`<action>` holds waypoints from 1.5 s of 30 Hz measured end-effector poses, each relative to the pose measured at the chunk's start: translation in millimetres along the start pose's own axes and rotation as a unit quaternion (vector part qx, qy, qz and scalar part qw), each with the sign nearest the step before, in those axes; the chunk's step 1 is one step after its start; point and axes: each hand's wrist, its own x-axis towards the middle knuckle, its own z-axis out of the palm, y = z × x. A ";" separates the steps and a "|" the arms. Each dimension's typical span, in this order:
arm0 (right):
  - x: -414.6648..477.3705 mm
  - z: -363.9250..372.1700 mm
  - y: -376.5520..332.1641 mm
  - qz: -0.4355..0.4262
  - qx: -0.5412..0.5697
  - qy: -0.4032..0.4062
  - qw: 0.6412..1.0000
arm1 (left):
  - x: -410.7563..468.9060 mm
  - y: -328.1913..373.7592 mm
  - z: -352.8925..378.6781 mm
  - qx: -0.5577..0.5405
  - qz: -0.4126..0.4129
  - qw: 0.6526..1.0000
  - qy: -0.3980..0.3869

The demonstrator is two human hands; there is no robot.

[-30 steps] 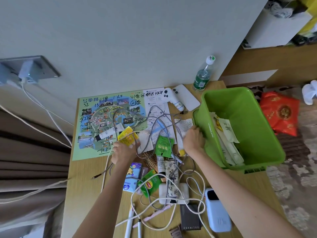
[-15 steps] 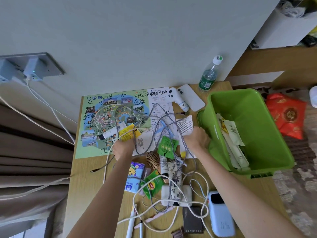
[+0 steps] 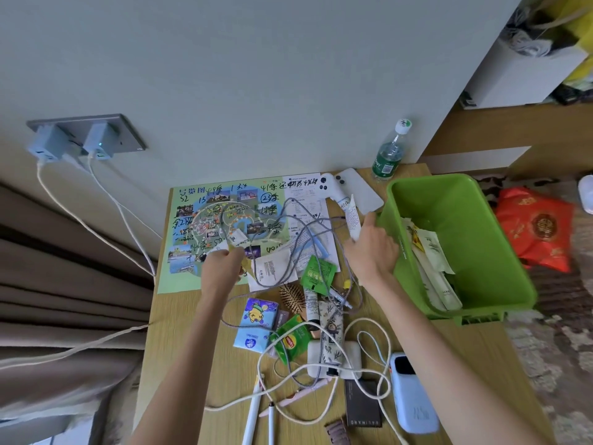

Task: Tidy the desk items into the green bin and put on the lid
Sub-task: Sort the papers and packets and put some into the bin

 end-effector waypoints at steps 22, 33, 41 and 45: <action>-30.4 5.6 -51.7 -0.050 0.570 -0.369 0.733 | -22.5 38.1 15.2 -0.087 0.163 0.969 -0.161; -44.0 65.7 -6.9 -0.217 0.006 -0.241 0.946 | 10.4 -33.0 12.7 0.013 0.072 0.995 -0.066; -39.7 73.1 -3.0 -0.245 -0.074 -0.214 0.943 | 17.0 -59.1 13.4 0.085 0.025 0.996 -0.018; -35.5 64.9 -2.9 -0.228 0.002 -0.135 0.964 | 20.0 -55.6 9.9 0.054 0.023 0.998 0.015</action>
